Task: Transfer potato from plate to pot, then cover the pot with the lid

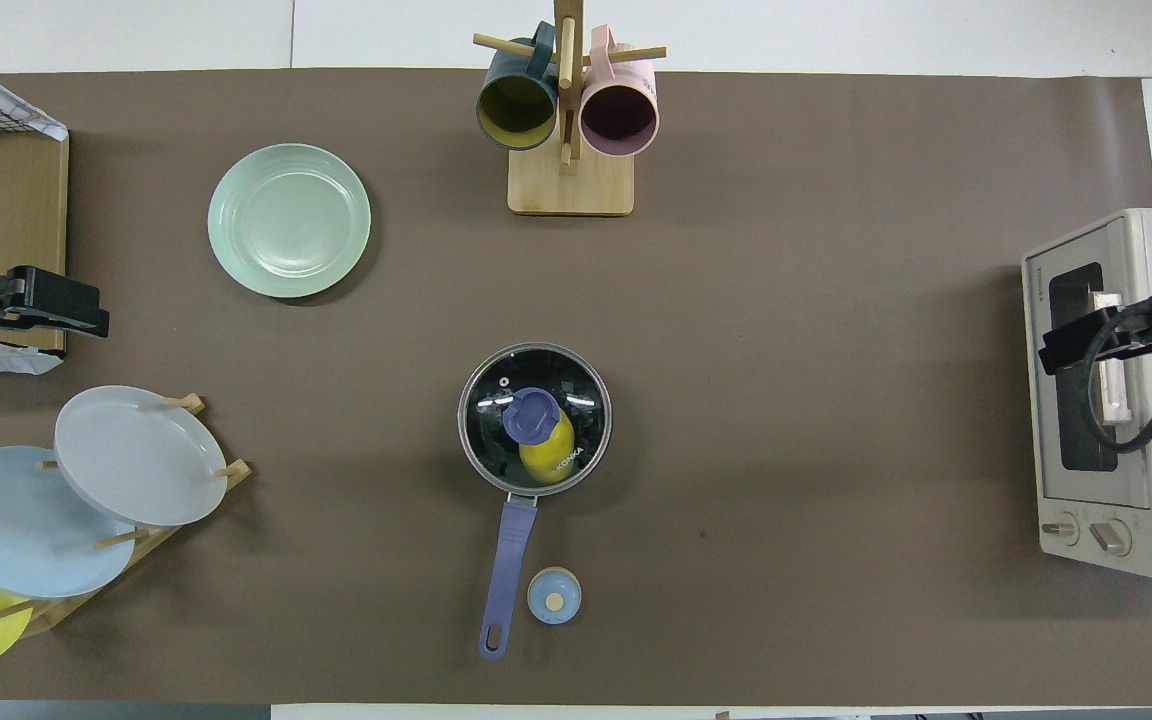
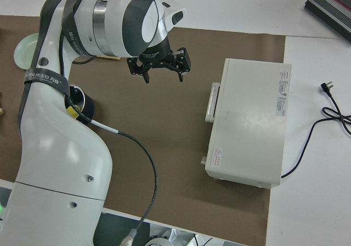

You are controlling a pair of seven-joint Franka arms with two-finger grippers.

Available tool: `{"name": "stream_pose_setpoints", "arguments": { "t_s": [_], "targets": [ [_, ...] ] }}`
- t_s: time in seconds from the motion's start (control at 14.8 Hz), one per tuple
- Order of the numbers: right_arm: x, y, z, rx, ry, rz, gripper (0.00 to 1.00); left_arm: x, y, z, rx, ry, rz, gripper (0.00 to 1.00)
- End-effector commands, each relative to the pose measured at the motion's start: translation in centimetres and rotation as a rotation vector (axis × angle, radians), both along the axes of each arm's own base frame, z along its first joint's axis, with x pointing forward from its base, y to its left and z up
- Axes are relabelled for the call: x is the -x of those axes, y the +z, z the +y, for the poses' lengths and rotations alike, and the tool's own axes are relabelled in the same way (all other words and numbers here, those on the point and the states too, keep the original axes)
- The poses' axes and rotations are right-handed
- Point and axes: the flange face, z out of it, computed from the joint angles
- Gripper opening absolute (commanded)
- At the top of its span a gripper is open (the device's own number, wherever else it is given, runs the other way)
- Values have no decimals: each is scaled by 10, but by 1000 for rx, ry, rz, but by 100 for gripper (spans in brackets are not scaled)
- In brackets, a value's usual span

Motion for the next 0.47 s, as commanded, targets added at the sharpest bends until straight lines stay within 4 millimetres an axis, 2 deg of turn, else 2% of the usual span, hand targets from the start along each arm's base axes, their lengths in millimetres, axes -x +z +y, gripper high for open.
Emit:
{"name": "stream_pose_setpoints", "arguments": {
  "t_s": [0.0, 0.13, 0.4],
  "targets": [
    [4, 4, -9, 1, -3, -29, 100, 5, 5, 2, 5, 15, 3, 100],
    [-4, 0, -18, 11, -17, -51, 100, 5, 5, 2, 5, 15, 3, 100],
    [-8, 6, -9, 25, 4, -49, 100, 5, 5, 2, 5, 15, 3, 100]
  ]
}}
